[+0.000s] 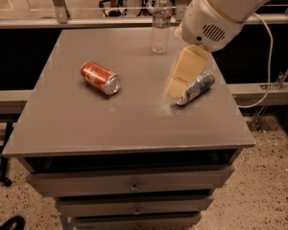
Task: Place coke can upright
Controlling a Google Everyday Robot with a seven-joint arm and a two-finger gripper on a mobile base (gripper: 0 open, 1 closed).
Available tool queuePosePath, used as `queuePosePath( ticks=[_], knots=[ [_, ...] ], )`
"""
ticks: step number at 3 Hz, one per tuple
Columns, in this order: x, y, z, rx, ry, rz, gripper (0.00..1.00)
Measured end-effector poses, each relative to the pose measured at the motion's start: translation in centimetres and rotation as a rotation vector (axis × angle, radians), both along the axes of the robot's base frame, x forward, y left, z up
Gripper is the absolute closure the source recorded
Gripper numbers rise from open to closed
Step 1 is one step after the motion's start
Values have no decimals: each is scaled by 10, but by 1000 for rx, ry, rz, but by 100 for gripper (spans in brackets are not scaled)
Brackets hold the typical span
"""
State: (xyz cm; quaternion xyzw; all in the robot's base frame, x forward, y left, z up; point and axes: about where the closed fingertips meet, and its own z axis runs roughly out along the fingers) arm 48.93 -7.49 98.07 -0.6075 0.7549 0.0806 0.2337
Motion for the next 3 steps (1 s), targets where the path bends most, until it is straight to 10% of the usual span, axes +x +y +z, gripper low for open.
queuePosePath(
  ticks=[3],
  knots=[
    [83, 86, 5, 59, -134, -64, 0]
  ],
)
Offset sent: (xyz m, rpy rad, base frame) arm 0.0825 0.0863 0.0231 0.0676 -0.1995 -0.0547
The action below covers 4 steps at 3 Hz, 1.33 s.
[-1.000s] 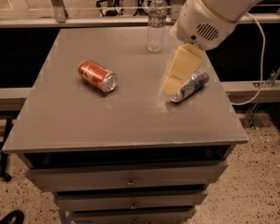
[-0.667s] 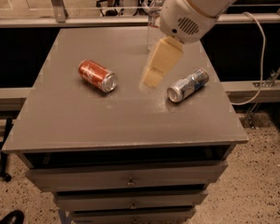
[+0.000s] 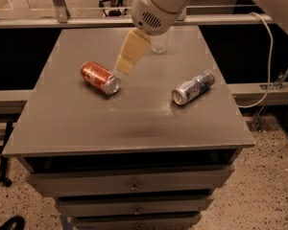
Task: Place coke can upright
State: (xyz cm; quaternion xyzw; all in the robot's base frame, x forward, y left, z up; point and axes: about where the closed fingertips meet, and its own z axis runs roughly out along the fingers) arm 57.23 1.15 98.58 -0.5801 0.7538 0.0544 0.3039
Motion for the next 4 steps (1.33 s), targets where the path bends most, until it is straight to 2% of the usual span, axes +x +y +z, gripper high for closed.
queuePosePath(
  ticks=[1, 2, 3, 4],
  knots=[
    [23, 32, -23, 29, 75, -24, 0],
    [43, 62, -49, 29, 154, -58, 0],
    [57, 82, -73, 18, 214, -108, 0],
    [67, 99, -92, -6, 239, -177, 0]
  ],
)
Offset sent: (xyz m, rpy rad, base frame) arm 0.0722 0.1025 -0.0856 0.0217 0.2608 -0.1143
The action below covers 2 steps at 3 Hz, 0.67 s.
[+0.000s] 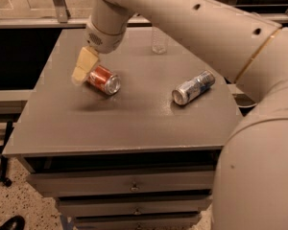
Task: Place coke can upright
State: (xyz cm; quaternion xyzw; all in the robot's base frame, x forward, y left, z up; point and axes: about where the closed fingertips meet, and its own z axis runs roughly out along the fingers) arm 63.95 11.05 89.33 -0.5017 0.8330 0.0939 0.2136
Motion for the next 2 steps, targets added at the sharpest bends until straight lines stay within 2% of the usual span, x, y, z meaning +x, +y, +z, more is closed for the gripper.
queuePosePath(
  ticks=[2],
  knots=[
    [13, 15, -24, -113, -24, -114, 0]
  ],
)
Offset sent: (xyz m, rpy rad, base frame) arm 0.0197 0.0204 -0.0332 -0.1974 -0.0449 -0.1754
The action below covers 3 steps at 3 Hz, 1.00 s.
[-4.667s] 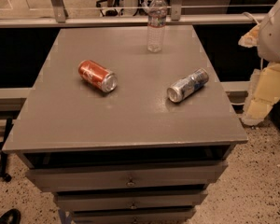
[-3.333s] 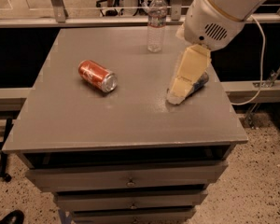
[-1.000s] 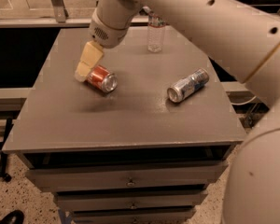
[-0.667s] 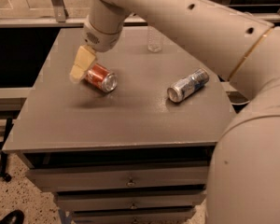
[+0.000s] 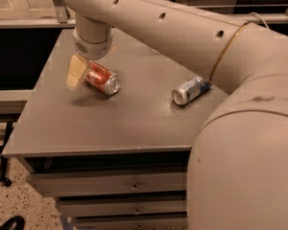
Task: Place coke can upright
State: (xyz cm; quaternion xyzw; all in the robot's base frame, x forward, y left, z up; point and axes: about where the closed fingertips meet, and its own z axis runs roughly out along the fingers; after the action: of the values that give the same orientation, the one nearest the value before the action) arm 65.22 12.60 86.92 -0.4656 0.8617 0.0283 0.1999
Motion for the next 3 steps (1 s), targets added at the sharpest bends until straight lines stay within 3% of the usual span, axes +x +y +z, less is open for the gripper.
queuePosePath(
  ticks=[1, 3],
  knots=[
    [4, 4, -9, -52, 1, -26, 0],
    [9, 5, -21, -94, 6, -57, 44]
  ],
)
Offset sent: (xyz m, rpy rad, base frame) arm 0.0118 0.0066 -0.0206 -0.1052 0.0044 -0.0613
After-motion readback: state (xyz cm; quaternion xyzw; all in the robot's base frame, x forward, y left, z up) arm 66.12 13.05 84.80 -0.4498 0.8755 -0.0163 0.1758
